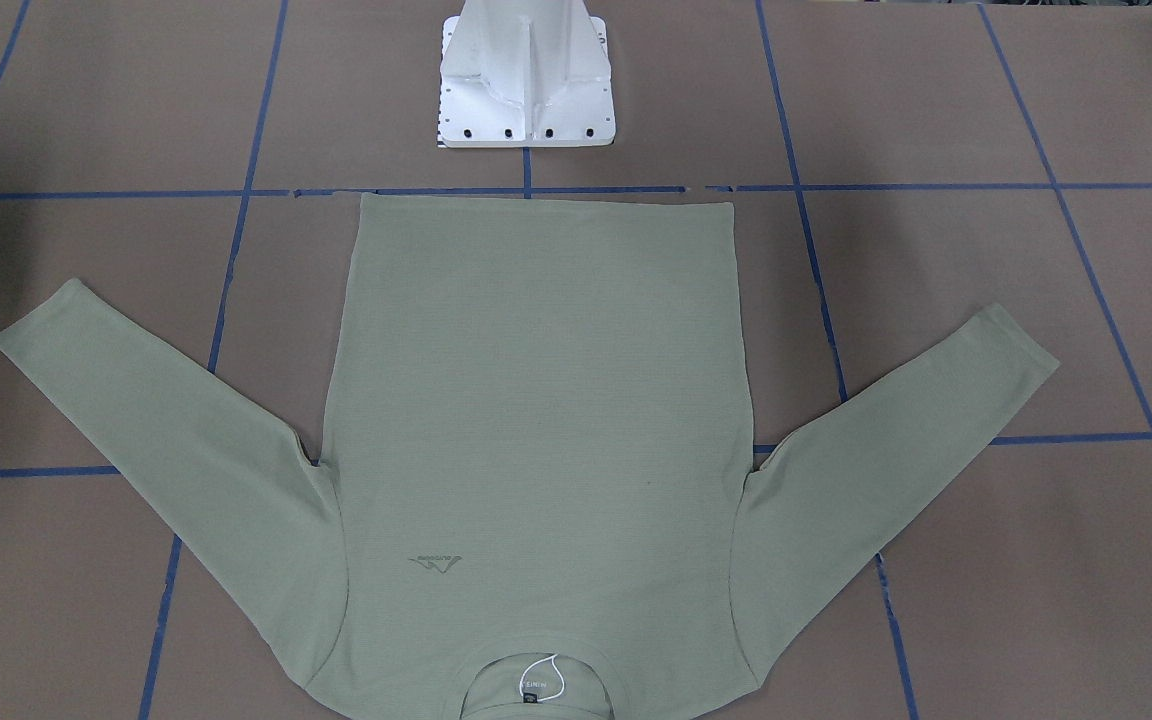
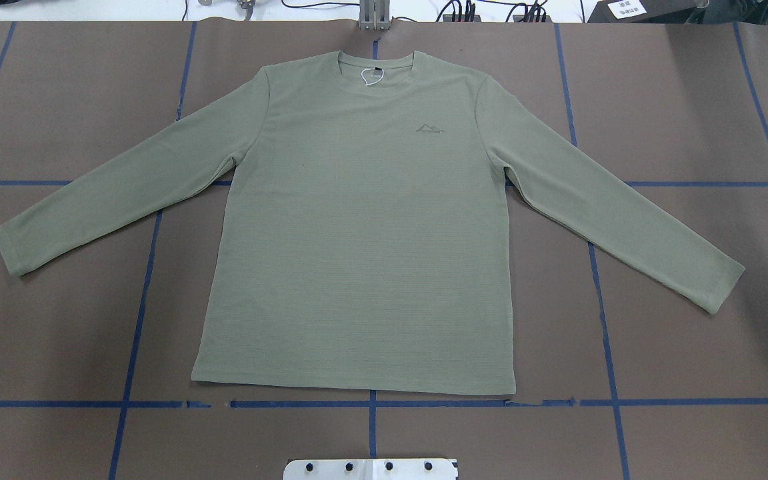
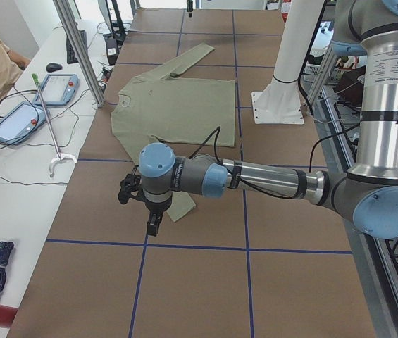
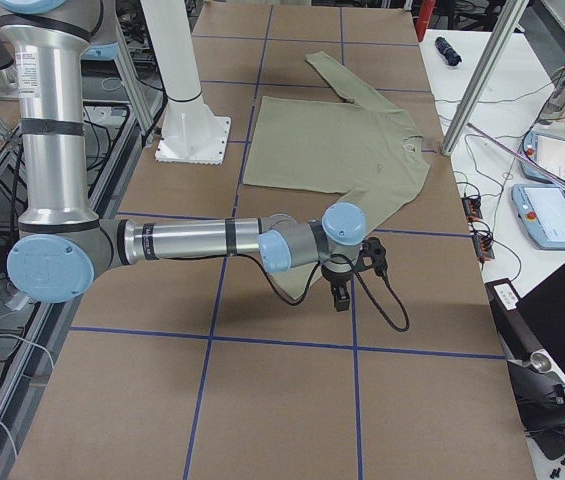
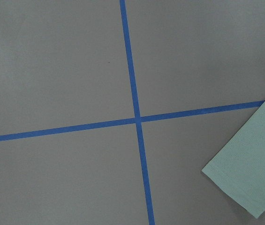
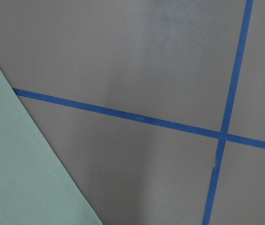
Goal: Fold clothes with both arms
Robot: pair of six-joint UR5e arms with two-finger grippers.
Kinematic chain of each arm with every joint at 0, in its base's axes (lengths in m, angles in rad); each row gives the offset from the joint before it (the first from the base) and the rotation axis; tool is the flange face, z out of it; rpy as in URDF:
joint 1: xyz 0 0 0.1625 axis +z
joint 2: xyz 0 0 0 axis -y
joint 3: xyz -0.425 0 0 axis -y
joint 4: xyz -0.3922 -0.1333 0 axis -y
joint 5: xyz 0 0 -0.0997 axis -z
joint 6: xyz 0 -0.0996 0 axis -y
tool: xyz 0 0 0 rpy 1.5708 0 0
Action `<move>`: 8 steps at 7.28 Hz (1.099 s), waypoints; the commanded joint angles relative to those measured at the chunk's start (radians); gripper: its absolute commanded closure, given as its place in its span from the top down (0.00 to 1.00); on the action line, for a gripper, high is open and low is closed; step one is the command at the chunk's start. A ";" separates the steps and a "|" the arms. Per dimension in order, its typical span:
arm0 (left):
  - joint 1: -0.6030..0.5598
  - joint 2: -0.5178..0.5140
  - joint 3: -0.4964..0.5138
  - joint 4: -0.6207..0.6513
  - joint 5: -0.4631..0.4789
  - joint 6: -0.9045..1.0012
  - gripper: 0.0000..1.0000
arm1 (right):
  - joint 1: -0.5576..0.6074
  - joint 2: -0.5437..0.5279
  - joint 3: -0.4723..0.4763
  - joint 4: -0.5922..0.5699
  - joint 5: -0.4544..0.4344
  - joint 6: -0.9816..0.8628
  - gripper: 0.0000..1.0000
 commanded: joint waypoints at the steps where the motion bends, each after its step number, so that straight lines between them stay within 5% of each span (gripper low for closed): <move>1: 0.006 -0.017 -0.005 -0.017 0.032 -0.021 1.00 | -0.075 -0.016 -0.016 0.011 -0.005 0.007 1.00; 3: 0.006 -0.063 -0.016 -0.020 0.026 -0.087 1.00 | -0.134 -0.023 -0.015 0.040 -0.004 0.109 1.00; 8: 0.008 -0.055 -0.011 -0.024 0.025 -0.081 1.00 | -0.303 -0.086 -0.140 0.518 -0.016 0.682 0.91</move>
